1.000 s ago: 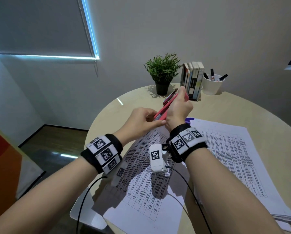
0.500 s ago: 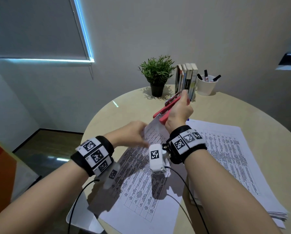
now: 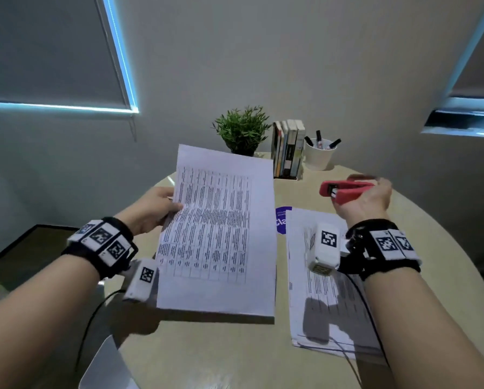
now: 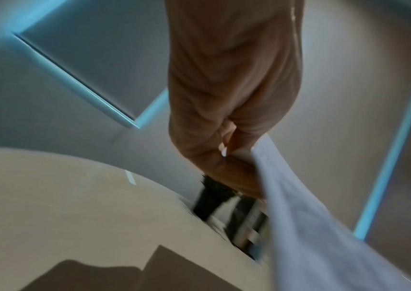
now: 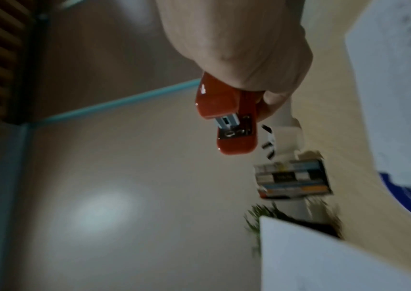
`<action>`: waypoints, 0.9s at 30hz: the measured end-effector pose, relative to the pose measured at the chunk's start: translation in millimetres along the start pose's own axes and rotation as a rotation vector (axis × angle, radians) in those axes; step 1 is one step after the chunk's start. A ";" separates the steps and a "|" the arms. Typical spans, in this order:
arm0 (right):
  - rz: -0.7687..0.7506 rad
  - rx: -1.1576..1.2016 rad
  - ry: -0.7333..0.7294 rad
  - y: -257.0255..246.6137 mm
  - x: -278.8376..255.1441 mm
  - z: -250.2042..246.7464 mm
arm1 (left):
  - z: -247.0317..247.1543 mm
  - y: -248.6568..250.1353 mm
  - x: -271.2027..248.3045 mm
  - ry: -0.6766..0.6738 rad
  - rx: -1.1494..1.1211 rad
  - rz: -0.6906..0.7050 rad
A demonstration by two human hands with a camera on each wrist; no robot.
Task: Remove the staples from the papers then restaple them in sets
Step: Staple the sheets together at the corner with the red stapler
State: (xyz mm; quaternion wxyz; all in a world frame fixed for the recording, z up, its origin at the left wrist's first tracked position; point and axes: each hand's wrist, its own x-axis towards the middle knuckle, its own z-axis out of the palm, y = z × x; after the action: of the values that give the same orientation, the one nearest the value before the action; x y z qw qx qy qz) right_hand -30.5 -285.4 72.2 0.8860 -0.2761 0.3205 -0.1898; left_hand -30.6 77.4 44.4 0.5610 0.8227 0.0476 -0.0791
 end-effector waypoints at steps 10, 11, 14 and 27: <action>-0.214 0.025 0.070 -88.0 20.7 -50.6 | 172.6 51.9 27.5 -0.282 0.105 0.003; -0.215 0.027 0.073 -92.5 24.6 -59.3 | 177.6 58.2 30.2 -0.260 0.141 0.050; -0.222 0.032 0.107 -105.0 31.0 -81.4 | 169.8 80.7 32.3 -0.142 0.261 0.221; -0.164 0.124 0.213 -117.9 53.2 -118.7 | 177.7 82.0 42.9 -0.197 -0.283 -0.071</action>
State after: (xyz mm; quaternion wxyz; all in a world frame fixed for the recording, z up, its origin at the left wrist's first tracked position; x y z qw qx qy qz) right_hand -90.7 -447.8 43.4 0.8438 -0.2245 0.3769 -0.3092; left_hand 11.6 -118.4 48.1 0.6699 0.7216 0.0318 -0.1717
